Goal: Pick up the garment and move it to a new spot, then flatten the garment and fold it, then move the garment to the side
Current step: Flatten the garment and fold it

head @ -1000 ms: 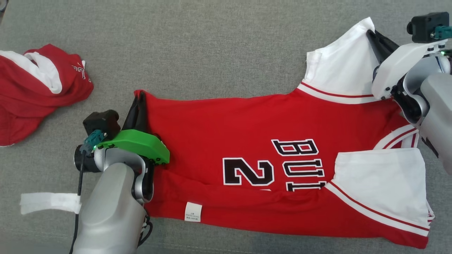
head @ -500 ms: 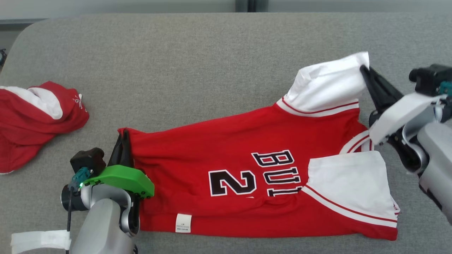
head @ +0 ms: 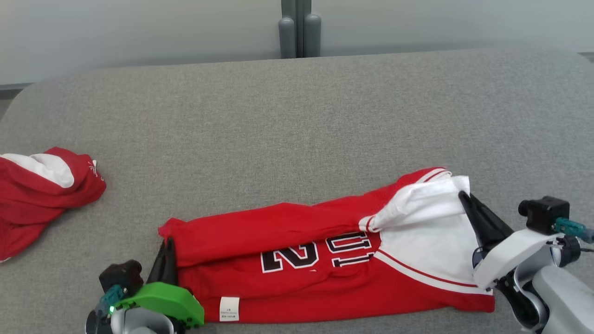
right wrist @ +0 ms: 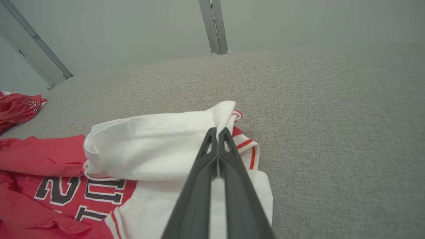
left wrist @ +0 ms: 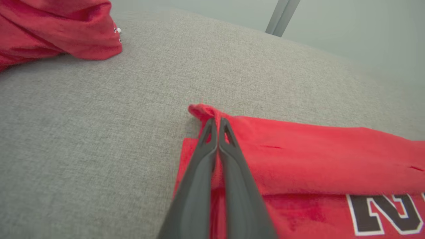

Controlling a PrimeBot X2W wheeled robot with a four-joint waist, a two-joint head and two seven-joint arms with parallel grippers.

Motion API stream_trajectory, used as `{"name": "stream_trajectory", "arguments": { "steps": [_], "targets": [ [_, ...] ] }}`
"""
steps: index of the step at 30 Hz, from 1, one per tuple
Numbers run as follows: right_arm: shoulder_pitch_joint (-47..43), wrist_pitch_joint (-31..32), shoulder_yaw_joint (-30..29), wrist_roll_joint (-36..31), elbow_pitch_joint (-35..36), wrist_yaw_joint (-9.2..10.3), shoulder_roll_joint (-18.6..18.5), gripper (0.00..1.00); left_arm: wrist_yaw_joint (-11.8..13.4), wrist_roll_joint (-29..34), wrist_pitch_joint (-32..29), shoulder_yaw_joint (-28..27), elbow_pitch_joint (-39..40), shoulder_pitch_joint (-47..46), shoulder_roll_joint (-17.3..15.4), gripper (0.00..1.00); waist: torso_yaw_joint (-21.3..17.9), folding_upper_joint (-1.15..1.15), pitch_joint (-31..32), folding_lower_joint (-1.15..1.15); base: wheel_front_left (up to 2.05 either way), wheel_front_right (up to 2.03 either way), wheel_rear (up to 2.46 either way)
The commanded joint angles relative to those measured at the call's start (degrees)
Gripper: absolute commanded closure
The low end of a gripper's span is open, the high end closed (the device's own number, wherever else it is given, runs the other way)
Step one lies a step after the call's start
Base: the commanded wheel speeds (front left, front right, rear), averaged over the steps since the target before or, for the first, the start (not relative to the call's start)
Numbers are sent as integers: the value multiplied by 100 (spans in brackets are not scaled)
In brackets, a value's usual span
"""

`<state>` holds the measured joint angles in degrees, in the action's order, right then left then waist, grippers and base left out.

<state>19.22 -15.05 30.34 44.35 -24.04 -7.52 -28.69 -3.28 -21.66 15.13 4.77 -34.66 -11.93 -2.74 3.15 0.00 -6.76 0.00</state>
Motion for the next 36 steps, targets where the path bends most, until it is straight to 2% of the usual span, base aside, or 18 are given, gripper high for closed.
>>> {"name": "stream_trajectory", "arguments": {
  "steps": [1,4,5,6,7,8,9,14,18,21,25,36],
  "targets": [
    [-189,-15,-64,-56,3,7,56,100,-17,-68,0,29,23,179,-33,100,-44,0,101,0,0,0,0],
    [-435,-15,-238,-90,-17,7,180,100,26,-157,0,82,16,411,-33,100,-43,0,139,0,0,0,0],
    [-585,-16,-291,-121,-52,7,261,100,60,-217,0,108,48,510,-34,64,-41,0,139,0,0,0,0],
    [-642,-15,-328,-94,-86,7,311,100,99,-233,0,115,62,561,-33,50,-42,0,136,0,0,0,0],
    [-692,-16,-355,-107,-147,7,339,100,134,-270,0,117,62,617,-33,4,-41,0,132,0,0,0,0],
    [-743,-16,-379,-125,-250,7,363,60,176,-271,0,108,77,659,-34,0,-38,0,133,0,0,0,0],
    [-779,-16,-366,-127,-323,7,394,0,216,-296,0,92,87,705,-33,0,-35,0,140,0,0,0,0],
    [-983,-16,-935,-206,-406,7,479,0,484,-191,0,-187,336,995,-33,0,-32,0,228,0,0,0,0],
    [-1212,-15,-1664,-537,-195,7,599,0,512,-56,0,-360,539,1232,-30,0,-21,0,340,0,0,0,0],
    [-1270,-15,-1809,-796,-89,7,697,0,520,-23,0,-375,578,1287,-30,0,-11,0,442,0,0,0,0],
    [-1157,-16,-1684,-989,-43,7,812,0,477,-3,0,-320,614,1271,-29,0,19,0,542,0,0,0,0],
    [-730,-15,-437,-833,-514,7,849,0,461,-119,0,41,614,1181,-31,0,144,0,540,0,0,0,0]
  ]
}}
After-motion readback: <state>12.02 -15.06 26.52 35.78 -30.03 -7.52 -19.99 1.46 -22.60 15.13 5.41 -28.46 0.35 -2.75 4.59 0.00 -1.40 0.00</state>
